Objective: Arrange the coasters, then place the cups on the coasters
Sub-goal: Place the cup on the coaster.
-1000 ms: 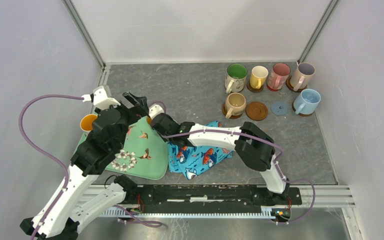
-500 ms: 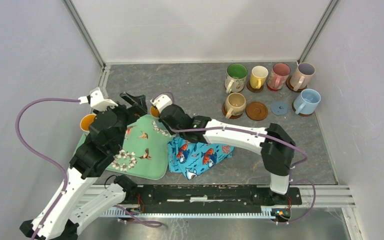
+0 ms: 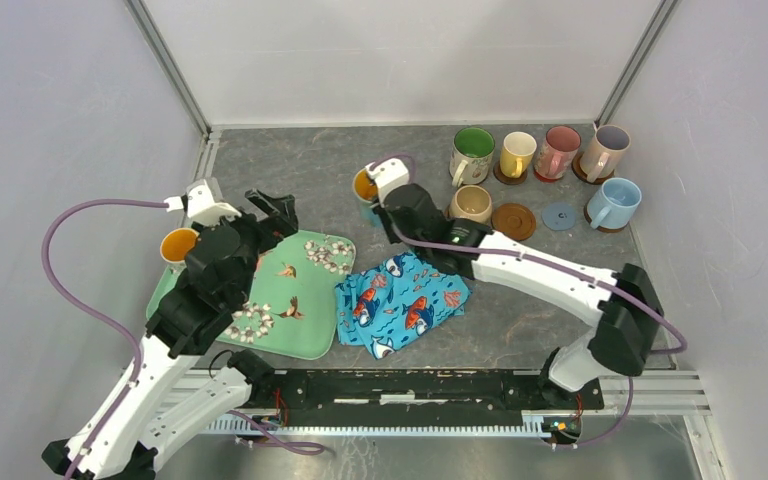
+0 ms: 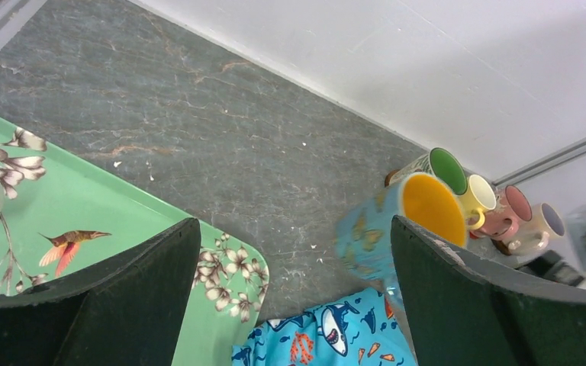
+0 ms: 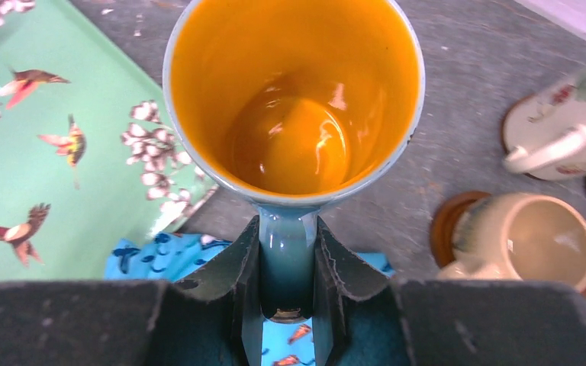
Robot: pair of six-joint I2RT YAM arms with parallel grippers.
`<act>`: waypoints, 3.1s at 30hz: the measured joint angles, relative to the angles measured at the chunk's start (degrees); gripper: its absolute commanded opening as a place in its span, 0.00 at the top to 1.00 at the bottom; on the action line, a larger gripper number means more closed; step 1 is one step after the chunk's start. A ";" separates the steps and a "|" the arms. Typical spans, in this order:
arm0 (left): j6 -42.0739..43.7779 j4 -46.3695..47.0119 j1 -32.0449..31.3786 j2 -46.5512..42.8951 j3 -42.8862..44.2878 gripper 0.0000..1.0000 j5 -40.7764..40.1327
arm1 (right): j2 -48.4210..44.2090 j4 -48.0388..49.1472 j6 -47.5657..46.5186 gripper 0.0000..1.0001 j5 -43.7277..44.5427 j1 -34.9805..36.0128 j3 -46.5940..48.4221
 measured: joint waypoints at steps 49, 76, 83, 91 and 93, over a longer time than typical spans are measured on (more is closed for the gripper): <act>7.28 9.79 0.00 6.16 -11.98 0.00 5.60 | -17.97 12.59 1.03 1.00 -1.73 -55.36 -32.98; 8.11 11.02 0.00 6.71 -12.17 0.00 6.51 | -8.04 22.69 2.08 1.00 -6.08 -60.78 -33.59; 8.13 11.02 0.00 6.78 -12.17 0.00 6.49 | -6.27 23.21 2.32 1.00 -7.04 -60.85 -33.59; 8.15 10.99 0.00 6.82 -12.17 0.00 6.49 | -5.55 23.21 2.54 1.00 -7.52 -61.22 -33.59; 8.15 11.02 0.00 6.84 -12.17 0.00 6.49 | -5.53 23.15 2.75 0.92 -7.52 -61.27 -33.59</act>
